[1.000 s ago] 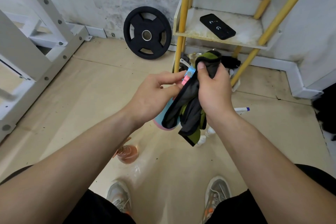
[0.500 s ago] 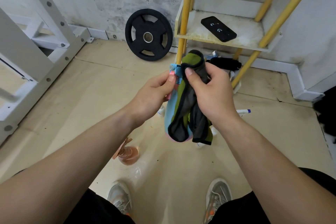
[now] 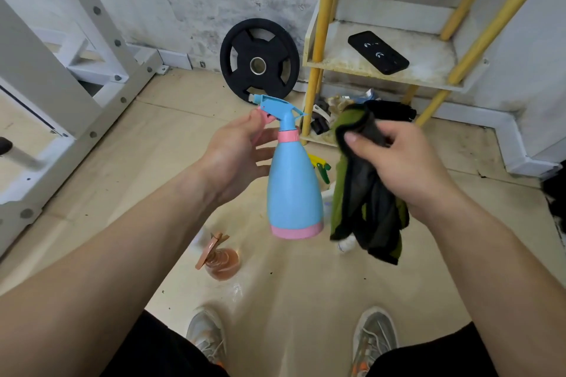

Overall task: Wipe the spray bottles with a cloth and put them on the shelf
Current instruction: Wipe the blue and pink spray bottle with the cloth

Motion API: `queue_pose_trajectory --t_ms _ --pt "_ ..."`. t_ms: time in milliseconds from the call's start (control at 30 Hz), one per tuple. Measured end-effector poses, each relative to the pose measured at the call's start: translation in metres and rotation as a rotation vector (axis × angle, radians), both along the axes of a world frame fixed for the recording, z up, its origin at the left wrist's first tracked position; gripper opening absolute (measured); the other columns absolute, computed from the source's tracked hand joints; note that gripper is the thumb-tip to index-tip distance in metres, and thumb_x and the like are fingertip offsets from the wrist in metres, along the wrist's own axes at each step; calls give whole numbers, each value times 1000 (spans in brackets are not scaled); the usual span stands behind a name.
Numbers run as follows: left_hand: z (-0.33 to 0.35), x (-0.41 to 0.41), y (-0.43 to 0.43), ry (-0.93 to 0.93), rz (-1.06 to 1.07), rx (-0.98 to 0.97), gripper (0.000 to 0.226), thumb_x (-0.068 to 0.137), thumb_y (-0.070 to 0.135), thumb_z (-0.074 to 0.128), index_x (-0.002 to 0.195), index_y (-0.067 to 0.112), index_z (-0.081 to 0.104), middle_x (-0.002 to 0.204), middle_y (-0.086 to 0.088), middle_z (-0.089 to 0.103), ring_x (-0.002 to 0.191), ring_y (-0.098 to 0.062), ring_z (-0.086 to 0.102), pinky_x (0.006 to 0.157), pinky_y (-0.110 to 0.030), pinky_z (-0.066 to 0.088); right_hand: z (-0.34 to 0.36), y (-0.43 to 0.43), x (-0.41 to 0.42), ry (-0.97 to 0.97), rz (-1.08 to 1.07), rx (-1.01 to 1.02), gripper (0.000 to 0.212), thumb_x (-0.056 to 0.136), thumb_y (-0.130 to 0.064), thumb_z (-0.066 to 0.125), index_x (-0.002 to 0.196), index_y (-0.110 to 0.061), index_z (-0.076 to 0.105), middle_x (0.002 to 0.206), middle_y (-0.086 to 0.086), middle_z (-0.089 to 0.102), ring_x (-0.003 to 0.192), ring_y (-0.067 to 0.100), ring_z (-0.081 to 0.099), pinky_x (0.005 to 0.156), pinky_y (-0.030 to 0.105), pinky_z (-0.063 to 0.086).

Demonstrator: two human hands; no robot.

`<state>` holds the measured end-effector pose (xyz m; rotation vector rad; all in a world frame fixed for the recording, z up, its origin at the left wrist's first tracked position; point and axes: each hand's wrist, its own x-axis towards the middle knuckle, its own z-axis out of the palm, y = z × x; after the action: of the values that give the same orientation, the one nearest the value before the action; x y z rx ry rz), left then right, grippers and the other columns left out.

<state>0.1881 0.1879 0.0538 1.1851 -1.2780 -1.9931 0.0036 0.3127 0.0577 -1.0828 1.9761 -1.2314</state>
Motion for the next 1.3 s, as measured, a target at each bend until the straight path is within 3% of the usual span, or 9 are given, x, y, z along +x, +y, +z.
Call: queue_pose_trajectory --t_ms 167,267,367,533,633,733,933,1133,1300 --pt "-1 -13 21 -14 -48 5 39 107 39 39 125 12 62 110 -11 68 95 -30 60 99 -53 47 1 -10 26 316 -4 -163 24 88 -36 75 71 -37 58 80 -16 54 75 0 52 68 20 37" --pt "0 -17 24 -30 33 -50 35 108 34 40 113 12 67 99 -7 70 87 -25 64 85 -44 51 -12 -11 43 479 111 -119 26 82 -33 77 107 -31 71 109 -14 53 102 11 58 83 31 48" --pt "-2 -16 18 -63 171 -76 34 109 27 40 88 17 65 80 4 72 73 -16 65 72 -33 54 -23 -7 53 574 203 -88 31 80 -27 76 110 -31 69 112 -12 54 102 19 59 77 38 52" --pt "-3 -13 11 -116 295 -93 35 110 29 35 107 15 66 112 2 73 71 -20 69 78 -40 58 -35 -1 63 581 312 16 36 79 -26 77 112 -33 63 111 -9 47 99 18 55 72 40 52" --pt "-1 -9 8 -94 350 -82 35 110 30 34 102 16 65 113 4 72 83 -25 70 89 -53 55 -39 1 67 624 351 2 38 77 -20 77 110 -34 64 111 -10 45 99 16 53 68 40 52" --pt "-3 -8 13 -81 357 -62 36 110 31 34 94 19 64 110 6 72 85 -26 69 83 -47 57 -38 -1 66 693 360 -52 35 74 -17 75 103 -34 68 108 -11 49 96 17 54 65 33 47" --pt "-1 -12 20 -76 291 -98 33 108 38 39 103 19 65 112 2 73 93 -25 73 82 -41 57 -37 -19 40 226 71 -47 17 83 -36 80 96 -37 68 105 -12 64 98 3 58 79 8 39" --pt "0 -13 21 -107 64 -31 43 103 54 39 103 23 68 100 0 70 87 -19 68 87 -31 55 -45 -15 39 -49 -1 -23 16 84 -36 81 96 -28 74 90 -15 73 88 2 66 71 26 50" --pt "5 -5 10 12 -207 41 30 87 11 53 112 1 66 112 -17 69 105 -28 66 107 -36 46 -41 -15 23 -233 -35 -48 13 87 -29 80 98 -23 76 94 -7 78 93 16 74 87 46 60"
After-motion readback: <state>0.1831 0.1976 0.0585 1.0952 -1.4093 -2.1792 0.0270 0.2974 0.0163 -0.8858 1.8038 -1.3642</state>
